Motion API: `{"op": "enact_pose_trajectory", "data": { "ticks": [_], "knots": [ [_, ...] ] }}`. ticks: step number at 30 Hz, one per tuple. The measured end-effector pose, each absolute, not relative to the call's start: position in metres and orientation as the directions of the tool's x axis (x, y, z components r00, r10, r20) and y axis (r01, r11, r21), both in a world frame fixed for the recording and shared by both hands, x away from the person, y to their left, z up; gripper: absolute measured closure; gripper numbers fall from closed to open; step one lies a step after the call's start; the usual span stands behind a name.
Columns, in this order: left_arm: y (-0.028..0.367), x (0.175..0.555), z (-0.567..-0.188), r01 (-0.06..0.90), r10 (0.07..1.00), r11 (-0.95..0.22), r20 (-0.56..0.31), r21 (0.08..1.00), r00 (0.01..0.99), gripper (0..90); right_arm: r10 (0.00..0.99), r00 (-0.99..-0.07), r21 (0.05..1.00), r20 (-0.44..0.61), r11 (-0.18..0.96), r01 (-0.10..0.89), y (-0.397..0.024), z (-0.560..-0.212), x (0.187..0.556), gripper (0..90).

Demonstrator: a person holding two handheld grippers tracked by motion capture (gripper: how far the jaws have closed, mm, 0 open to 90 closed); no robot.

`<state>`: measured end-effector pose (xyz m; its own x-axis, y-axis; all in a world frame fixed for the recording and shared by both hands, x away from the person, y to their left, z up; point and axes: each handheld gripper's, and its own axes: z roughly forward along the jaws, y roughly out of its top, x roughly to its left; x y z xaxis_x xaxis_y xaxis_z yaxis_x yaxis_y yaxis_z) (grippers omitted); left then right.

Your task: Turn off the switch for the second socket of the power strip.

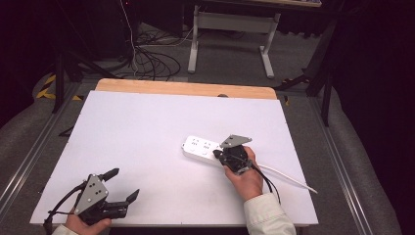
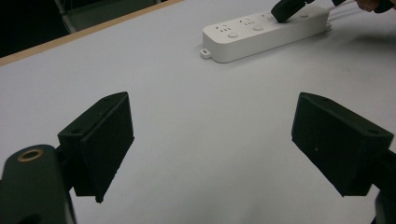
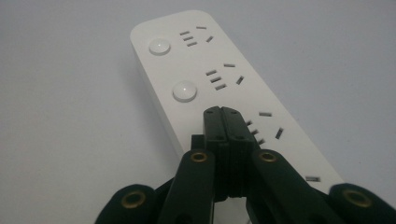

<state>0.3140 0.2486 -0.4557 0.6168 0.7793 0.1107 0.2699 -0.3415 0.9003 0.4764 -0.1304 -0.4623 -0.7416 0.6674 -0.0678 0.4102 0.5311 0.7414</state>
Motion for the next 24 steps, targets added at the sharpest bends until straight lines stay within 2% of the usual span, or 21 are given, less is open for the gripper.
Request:
{"op": "enact_pose_trajectory", "data": {
  "ticks": [10, 17, 20, 24],
  "knots": [
    [0.2485, 0.3141, -0.4558, 0.271, 0.778, -0.343, 0.111, 0.899, 0.618, 13.6, 0.670, -0.736, 0.744, -0.103, 0.543, 0.390, -0.1321, -0.4632, 0.4737, 90.0],
    [0.2481, 0.3140, -0.4559, 0.272, 0.778, -0.346, 0.113, 0.898, 0.618, 13.6, 0.656, -0.751, 0.741, -0.072, 0.539, 0.400, -0.1315, -0.4626, 0.4731, 90.0],
    [0.2479, 0.3142, -0.4561, 0.274, 0.778, -0.347, 0.113, 0.897, 0.617, 13.6, 0.653, -0.750, 0.735, -0.105, 0.559, 0.384, -0.1268, -0.4625, 0.4704, 90.0],
    [0.2484, 0.3136, -0.4558, 0.270, 0.780, -0.346, 0.116, 0.898, 0.615, 13.6, 0.657, -0.751, 0.743, -0.074, 0.538, 0.398, -0.1294, -0.4632, 0.4723, 90.0]
  ]
}}
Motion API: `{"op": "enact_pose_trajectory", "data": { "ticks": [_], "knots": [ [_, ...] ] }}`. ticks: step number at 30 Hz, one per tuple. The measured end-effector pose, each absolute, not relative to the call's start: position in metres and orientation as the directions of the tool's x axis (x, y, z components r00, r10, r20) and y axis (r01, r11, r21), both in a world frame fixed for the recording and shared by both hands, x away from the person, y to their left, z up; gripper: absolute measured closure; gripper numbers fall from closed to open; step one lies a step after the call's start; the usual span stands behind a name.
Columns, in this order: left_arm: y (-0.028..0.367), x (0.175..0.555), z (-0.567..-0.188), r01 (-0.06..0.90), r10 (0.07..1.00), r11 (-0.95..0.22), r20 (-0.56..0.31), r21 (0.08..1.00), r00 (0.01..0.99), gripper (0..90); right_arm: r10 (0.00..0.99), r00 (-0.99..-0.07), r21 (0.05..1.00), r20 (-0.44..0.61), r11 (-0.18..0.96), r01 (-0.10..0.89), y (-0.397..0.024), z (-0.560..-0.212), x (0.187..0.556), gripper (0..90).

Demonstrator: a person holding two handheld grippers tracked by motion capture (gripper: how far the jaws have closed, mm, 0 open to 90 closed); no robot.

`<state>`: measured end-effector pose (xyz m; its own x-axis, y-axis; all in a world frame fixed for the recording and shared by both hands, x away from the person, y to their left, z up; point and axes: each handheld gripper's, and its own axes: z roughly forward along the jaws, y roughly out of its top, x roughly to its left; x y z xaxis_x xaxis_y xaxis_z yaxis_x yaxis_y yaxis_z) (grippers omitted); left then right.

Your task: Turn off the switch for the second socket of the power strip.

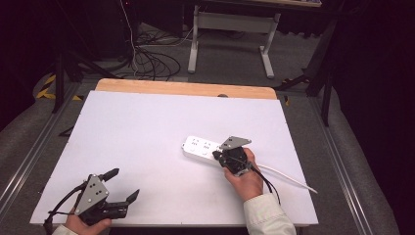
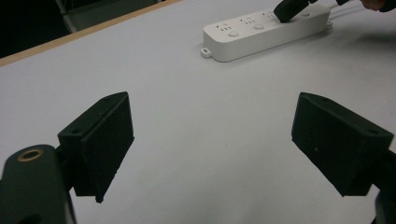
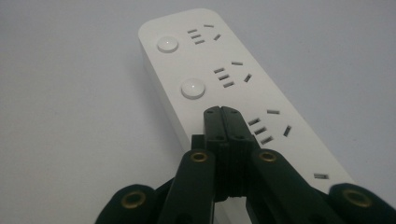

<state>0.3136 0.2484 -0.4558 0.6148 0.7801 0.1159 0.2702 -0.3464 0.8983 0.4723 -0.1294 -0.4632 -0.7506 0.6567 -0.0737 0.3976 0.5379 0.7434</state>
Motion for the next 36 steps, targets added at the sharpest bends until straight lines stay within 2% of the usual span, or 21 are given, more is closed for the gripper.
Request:
{"op": "enact_pose_trajectory", "data": {
  "ticks": [7, 21, 24, 28, 31, 36],
  "knots": [
    [0.248, 0.314, -0.456, 0.273, 0.779, -0.348, 0.114, 0.897, 0.617, 13.6, 0.673, -0.739, 0.752, -0.023, 0.499, 0.430, -0.133, -0.466, 0.475, 90.0],
    [0.248, 0.314, -0.456, 0.275, 0.779, -0.351, 0.116, 0.895, 0.616, 13.6, 0.683, -0.730, 0.747, -0.026, 0.499, 0.440, -0.132, -0.465, 0.475, 90.0],
    [0.248, 0.314, -0.456, 0.276, 0.780, -0.351, 0.116, 0.895, 0.616, 13.6, 0.683, -0.730, 0.755, 0.024, 0.466, 0.460, -0.136, -0.465, 0.478, 90.0],
    [0.248, 0.315, -0.456, 0.273, 0.778, -0.348, 0.114, 0.897, 0.618, 13.6, 0.680, -0.732, 0.768, -0.037, 0.488, 0.415, -0.133, -0.460, 0.472, 90.0],
    [0.248, 0.316, -0.456, 0.274, 0.779, -0.348, 0.114, 0.897, 0.617, 13.6, 0.675, -0.737, 0.820, -0.031, 0.439, 0.367, -0.135, -0.446, 0.466, 90.0],
    [0.248, 0.314, -0.456, 0.271, 0.778, -0.347, 0.113, 0.898, 0.618, 13.6, 0.673, -0.739, 0.831, -0.035, 0.430, 0.352, -0.138, -0.438, 0.460, 90.0]
  ]
}}
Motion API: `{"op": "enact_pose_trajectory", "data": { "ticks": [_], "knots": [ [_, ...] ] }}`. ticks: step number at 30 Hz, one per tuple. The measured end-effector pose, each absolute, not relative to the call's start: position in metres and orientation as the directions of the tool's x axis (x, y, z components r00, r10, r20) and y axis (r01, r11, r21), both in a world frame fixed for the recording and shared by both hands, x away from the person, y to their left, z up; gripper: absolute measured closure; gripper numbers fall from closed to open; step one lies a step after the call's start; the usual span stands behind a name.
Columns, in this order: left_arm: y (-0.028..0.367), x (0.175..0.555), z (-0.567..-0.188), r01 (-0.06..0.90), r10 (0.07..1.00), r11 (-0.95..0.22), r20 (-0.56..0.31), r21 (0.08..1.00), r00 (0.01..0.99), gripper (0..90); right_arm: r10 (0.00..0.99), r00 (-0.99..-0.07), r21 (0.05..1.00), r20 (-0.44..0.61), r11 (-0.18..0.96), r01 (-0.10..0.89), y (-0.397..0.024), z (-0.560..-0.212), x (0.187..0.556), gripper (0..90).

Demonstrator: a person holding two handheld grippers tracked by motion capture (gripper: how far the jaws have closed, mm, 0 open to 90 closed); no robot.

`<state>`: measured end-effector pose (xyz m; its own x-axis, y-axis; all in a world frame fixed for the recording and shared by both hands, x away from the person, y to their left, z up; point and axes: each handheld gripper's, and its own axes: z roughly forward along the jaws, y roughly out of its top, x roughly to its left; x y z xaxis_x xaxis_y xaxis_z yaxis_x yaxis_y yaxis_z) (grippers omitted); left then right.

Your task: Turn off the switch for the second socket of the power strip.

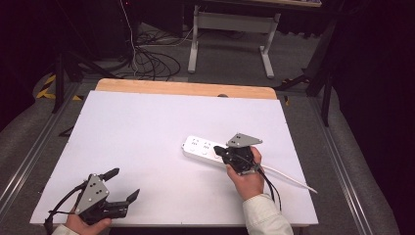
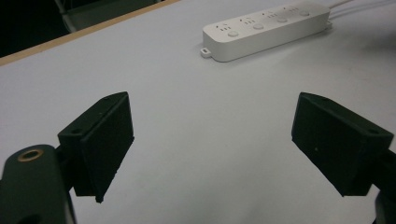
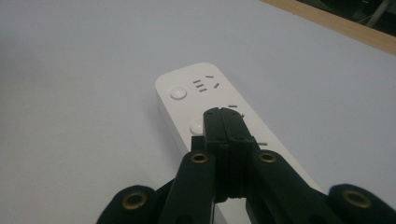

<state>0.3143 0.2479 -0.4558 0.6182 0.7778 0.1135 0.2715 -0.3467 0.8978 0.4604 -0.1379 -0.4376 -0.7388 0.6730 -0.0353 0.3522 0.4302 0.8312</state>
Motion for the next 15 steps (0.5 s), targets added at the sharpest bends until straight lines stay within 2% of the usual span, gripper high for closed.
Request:
{"op": "enact_pose_trajectory", "data": {
  "ticks": [15],
  "knots": [
    [0.248, 0.315, -0.456, 0.268, 0.778, -0.350, 0.119, 0.898, 0.617, 13.6, 0.656, -0.750, 0.843, -0.081, 0.446, 0.299, -0.142, -0.418, 0.447, 90.0]
  ]
}}
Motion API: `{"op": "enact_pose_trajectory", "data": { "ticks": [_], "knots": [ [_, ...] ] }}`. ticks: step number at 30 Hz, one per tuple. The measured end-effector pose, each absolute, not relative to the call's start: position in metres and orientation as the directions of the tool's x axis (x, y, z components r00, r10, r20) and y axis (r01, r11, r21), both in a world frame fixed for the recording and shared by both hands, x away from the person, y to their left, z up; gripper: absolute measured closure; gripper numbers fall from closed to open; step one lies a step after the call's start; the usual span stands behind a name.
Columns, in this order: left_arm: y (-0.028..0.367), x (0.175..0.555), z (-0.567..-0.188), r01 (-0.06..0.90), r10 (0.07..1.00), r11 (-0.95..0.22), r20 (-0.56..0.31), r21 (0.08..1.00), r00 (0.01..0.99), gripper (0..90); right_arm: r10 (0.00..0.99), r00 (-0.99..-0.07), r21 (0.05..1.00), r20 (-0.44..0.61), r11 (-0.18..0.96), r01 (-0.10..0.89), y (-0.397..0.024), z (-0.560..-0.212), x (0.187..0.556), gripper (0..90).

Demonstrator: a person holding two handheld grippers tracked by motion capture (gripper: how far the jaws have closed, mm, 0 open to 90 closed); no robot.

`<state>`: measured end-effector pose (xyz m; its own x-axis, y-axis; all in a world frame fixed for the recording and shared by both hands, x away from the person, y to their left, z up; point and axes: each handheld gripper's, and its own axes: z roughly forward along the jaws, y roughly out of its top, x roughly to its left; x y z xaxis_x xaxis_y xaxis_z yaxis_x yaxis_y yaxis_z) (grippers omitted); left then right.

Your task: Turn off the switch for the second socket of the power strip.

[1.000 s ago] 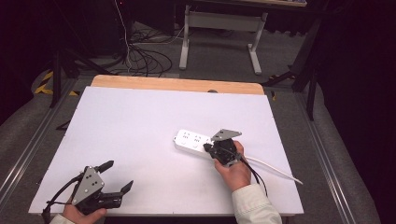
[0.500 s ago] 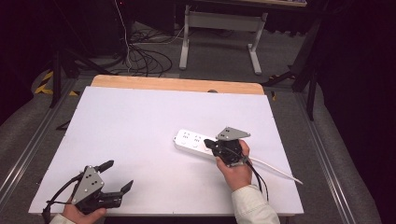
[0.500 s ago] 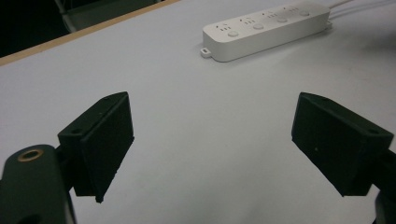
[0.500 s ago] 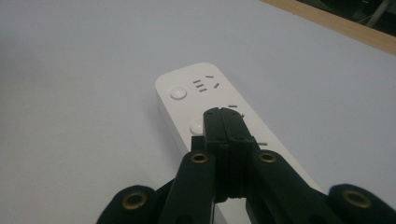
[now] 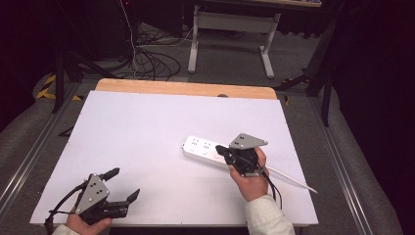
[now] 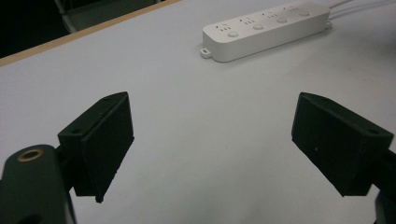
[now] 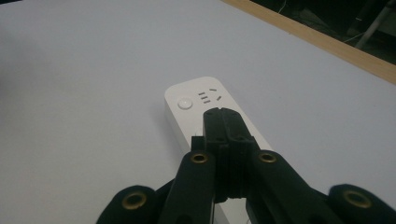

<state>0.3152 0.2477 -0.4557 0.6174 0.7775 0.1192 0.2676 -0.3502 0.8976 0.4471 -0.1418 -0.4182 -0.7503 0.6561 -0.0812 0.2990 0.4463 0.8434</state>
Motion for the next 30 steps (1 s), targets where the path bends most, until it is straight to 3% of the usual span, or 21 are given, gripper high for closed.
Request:
{"op": "enact_pose_trajectory", "data": {
  "ticks": [9, 12, 19, 30],
  "knots": [
    [0.247, 0.315, -0.456, 0.273, 0.778, -0.347, 0.113, 0.897, 0.619, 13.6, 0.647, -0.757, 0.836, -0.095, 0.464, 0.292, -0.141, -0.415, 0.445, 90.0],
    [0.247, 0.315, -0.456, 0.272, 0.778, -0.347, 0.113, 0.897, 0.618, 13.6, 0.640, -0.764, 0.836, -0.085, 0.463, 0.295, -0.142, -0.413, 0.445, 77.3],
    [0.248, 0.315, -0.455, 0.268, 0.778, -0.348, 0.117, 0.898, 0.617, 13.6, 0.637, -0.766, 0.847, -0.086, 0.452, 0.280, -0.145, -0.403, 0.440, 63.0],
    [0.249, 0.315, -0.455, 0.273, 0.781, -0.337, 0.106, 0.901, 0.615, 13.6, 0.639, -0.765, 0.870, -0.080, 0.419, 0.259, -0.158, -0.386, 0.426, 47.4]
  ]
}}
